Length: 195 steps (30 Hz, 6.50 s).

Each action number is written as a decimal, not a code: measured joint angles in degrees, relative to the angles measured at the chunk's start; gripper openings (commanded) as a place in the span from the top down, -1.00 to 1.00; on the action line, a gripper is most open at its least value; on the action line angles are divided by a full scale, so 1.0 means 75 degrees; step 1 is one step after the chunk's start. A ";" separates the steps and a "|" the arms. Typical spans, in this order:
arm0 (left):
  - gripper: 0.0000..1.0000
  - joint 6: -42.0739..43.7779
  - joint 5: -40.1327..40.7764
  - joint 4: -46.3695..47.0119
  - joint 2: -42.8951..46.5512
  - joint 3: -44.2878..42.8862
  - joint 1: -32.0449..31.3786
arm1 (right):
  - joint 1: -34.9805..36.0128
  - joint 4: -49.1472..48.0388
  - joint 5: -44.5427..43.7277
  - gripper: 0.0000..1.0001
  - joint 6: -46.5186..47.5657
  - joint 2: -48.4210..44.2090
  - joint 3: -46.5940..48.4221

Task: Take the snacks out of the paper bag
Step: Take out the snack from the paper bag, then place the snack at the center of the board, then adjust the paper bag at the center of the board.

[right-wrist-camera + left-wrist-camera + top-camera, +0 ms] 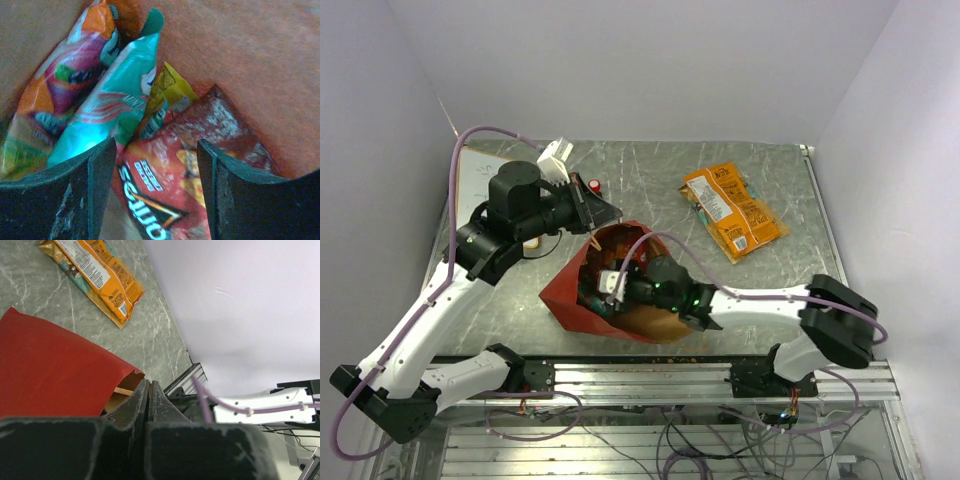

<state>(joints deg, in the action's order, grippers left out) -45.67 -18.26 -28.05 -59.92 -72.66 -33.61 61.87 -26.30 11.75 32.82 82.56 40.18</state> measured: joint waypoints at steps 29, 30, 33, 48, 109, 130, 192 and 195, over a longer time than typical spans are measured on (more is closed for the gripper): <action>0.86 0.0096 0.0035 -0.0638 -0.0038 -0.0134 0.0000 | 0.1005 -0.2862 -0.6102 0.76 -0.2264 0.3080 0.1411; 0.86 0.0111 0.0067 -0.0664 -0.0017 -0.0134 0.0000 | 0.1003 -0.2699 -0.6073 0.85 -0.2270 0.2940 0.1358; 0.86 0.0140 0.0172 -0.0787 -0.0006 -0.0163 0.0000 | 0.0979 -0.2066 -0.5992 1.00 -0.2337 0.2439 0.1227; 0.86 -0.0017 0.0554 -0.0868 0.0000 -0.0216 0.0000 | 0.0912 -0.0883 -0.4683 1.00 -0.2868 -0.0431 -0.0131; 0.86 0.2215 -0.0373 -0.2468 -0.2171 -0.2366 0.0938 | -0.6470 0.1833 -0.4275 1.00 -0.0385 -0.1134 0.1920; 0.86 0.3144 -0.1227 -0.2477 -0.3351 -0.3261 0.1853 | -0.6927 0.1274 -0.0577 1.00 0.3471 0.2710 0.2876; 0.86 -0.1897 0.0697 0.2597 -0.0988 0.2393 -0.4208 | -0.4013 0.9028 0.3649 -0.44 0.1891 -0.5808 0.0921; 0.86 -0.1664 0.0883 0.2110 -0.1862 0.1515 -0.4683 | -0.3984 0.9081 0.3203 -0.45 0.2069 -0.5884 0.0921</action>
<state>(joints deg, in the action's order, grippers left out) -58.15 -11.64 -12.23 -73.89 -61.30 -68.73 31.99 41.80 35.77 48.34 38.44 47.09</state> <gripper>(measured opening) 0.072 0.723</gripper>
